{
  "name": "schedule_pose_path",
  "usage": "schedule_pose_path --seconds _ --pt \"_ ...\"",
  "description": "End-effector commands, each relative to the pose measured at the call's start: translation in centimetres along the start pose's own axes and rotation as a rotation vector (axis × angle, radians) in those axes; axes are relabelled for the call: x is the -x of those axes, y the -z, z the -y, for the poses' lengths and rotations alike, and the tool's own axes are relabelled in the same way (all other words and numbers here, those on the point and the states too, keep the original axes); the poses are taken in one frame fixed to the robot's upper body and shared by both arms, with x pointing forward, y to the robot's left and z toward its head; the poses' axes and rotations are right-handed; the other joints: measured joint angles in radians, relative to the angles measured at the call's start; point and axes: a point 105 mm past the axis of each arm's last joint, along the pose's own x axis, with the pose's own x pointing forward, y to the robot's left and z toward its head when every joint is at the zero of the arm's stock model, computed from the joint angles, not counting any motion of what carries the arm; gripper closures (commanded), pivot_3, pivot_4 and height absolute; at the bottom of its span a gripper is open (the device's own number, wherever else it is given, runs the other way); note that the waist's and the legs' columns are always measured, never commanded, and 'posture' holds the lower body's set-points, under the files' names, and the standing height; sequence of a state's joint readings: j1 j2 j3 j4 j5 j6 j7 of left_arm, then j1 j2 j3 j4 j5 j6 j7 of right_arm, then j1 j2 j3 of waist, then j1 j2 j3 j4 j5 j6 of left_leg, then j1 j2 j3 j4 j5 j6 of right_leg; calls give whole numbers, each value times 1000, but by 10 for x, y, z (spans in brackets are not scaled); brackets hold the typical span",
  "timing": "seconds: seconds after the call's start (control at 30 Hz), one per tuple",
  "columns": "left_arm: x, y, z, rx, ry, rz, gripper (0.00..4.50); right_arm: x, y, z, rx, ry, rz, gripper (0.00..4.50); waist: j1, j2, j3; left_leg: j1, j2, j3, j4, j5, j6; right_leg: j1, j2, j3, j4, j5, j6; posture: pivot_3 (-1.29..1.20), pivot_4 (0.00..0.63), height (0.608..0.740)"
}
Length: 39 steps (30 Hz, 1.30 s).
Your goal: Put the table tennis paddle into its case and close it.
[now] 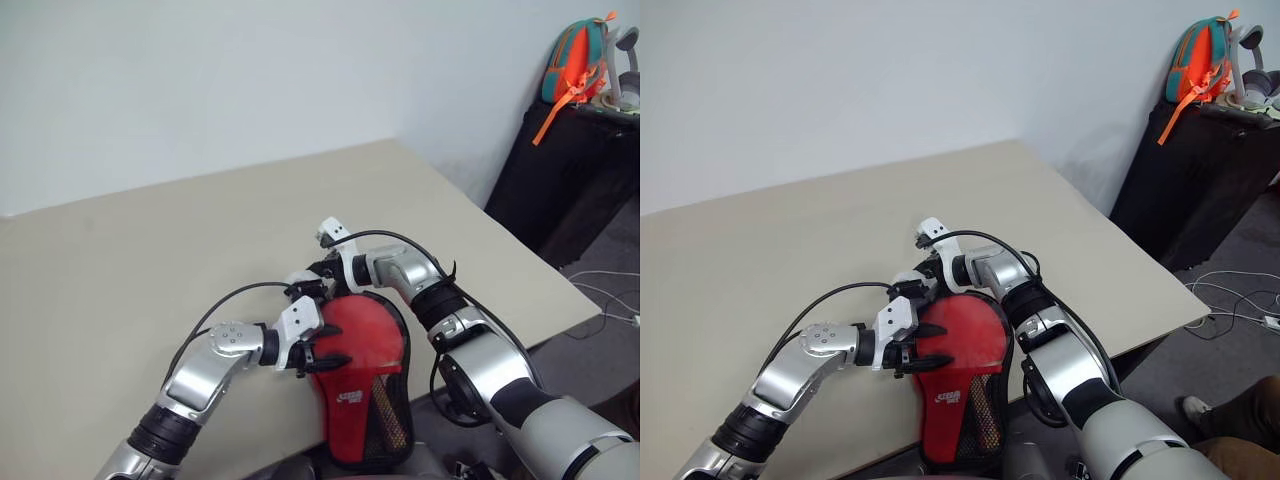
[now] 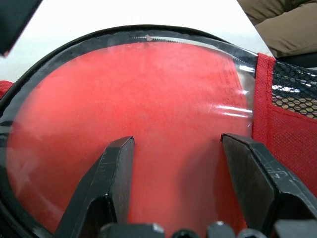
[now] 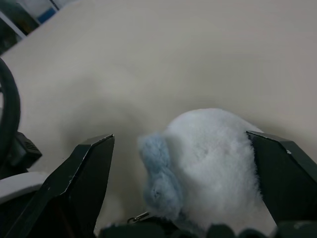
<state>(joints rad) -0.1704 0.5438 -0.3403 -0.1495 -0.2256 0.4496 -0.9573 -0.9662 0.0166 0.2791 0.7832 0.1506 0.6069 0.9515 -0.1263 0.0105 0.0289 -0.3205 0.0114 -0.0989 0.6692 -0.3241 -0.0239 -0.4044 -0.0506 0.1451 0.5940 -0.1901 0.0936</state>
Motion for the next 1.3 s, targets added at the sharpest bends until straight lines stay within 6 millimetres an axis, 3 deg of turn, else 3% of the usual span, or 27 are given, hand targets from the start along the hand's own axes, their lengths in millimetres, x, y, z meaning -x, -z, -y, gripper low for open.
schedule_pose_path --seconds 0.03,0.2,0.37,0.5,0.67,0.83,1.1,1.3 --pt "-6 26 6 67 17 -109 1539 -1 -1 2 70 32 -13 374 0 0 -1 0 0 0 0 0 0 0 0 0 0 0 0 0 0 740" --pt "-6 27 2 51 5 -121 1539 0 1 8 96 87 -21 1911 1 0 -2 0 0 0 0 0 0 0 0 0 0 -1 1 0 0 740" --pt "-5 33 1 60 5 -146 1539 8 -14 12 114 118 50 3545 1 0 -3 0 0 0 0 0 0 0 0 0 0 0 1 0 0 740" --pt "-6 36 2 70 12 -162 1539 17 -26 16 135 154 114 4448 1 0 -3 0 0 0 0 0 0 0 0 0 0 0 1 0 0 740" --pt "-5 40 3 71 21 -186 1539 42 -43 38 106 280 214 4488 3 0 -3 0 0 0 0 0 0 1 0 0 0 -1 1 0 0 740" --pt "-5 43 3 78 22 -197 1539 80 -44 62 90 395 280 4488 5 0 -3 1 0 0 1 0 0 2 0 0 -1 -1 2 0 0 740" --pt "-3 47 2 89 22 -212 1539 167 -1 104 28 614 246 4488 7 0 -3 6 0 0 0 0 1 8 0 0 -3 -3 4 0 0 740" --pt "-1 51 2 84 27 -226 1539 221 40 91 -3 639 198 4488 14 0 -2 13 0 3 -2 -1 2 15 0 2 -4 -6 7 0 0 740"
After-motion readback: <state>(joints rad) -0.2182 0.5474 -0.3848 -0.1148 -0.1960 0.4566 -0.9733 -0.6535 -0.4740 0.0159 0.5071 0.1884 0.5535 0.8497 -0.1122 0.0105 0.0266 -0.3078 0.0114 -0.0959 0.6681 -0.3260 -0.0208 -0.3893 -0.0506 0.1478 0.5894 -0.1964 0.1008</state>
